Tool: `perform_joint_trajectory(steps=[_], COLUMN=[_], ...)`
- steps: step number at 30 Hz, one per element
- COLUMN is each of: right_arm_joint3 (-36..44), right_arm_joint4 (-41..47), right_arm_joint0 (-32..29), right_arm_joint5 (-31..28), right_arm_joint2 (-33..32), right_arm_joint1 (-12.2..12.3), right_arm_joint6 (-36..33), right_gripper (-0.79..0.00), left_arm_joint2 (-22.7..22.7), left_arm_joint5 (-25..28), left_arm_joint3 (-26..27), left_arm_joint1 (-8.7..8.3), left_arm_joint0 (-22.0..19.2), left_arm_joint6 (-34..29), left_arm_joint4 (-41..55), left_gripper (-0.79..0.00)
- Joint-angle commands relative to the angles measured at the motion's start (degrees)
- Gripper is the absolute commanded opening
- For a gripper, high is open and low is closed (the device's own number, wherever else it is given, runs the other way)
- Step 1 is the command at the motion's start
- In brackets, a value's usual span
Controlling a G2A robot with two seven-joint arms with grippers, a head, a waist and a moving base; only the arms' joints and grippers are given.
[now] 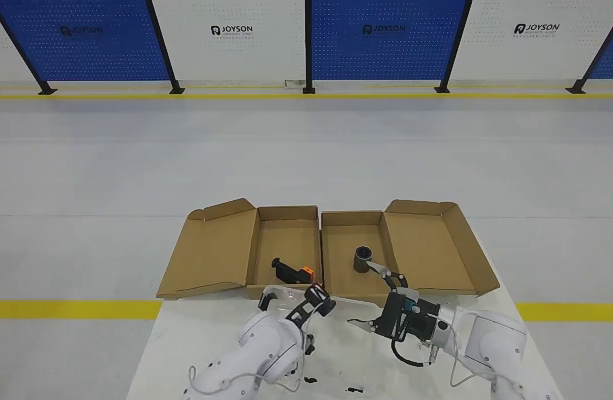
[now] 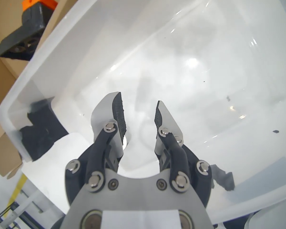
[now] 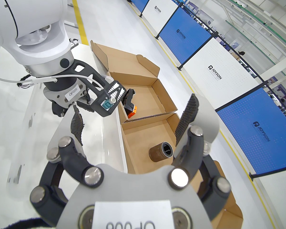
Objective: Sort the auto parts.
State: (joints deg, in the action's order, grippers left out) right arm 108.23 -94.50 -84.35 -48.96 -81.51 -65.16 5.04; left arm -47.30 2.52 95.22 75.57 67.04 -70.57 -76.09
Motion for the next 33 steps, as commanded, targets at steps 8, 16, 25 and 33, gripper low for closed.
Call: perform_joint_trajectory(steps=[8,16,25,33], right_arm_joint3=[0.00,0.00,0.00,0.00], right_arm_joint4=[0.00,0.00,0.00,0.00], right_arm_joint0=[0.00,0.00,0.00,0.00], right_arm_joint5=[0.00,0.00,0.00,0.00], right_arm_joint2=[0.00,0.00,0.00,0.00], right_arm_joint1=[0.00,0.00,0.00,0.00], right_arm_joint6=[0.01,0.01,0.01,0.01], right_gripper=[0.000,0.000,0.000,0.000], left_arm_joint2=[-2.93,-2.48,3.77,7.15], left_arm_joint5=[-1.14,-1.69,2.46,2.04], left_arm_joint3=[0.03,-2.77,-7.74,-6.43], left_arm_joint1=[-0.76,-0.17,2.14,3.42], left_arm_joint0=[2.68,1.00,-4.67,-6.63], left_arm_joint6=[-4.94,-4.91,-3.79,0.88], left_arm_joint4=[-1.26,-1.06,2.00,-1.51], left_gripper=[-0.456,-0.474,-0.456,-0.446])
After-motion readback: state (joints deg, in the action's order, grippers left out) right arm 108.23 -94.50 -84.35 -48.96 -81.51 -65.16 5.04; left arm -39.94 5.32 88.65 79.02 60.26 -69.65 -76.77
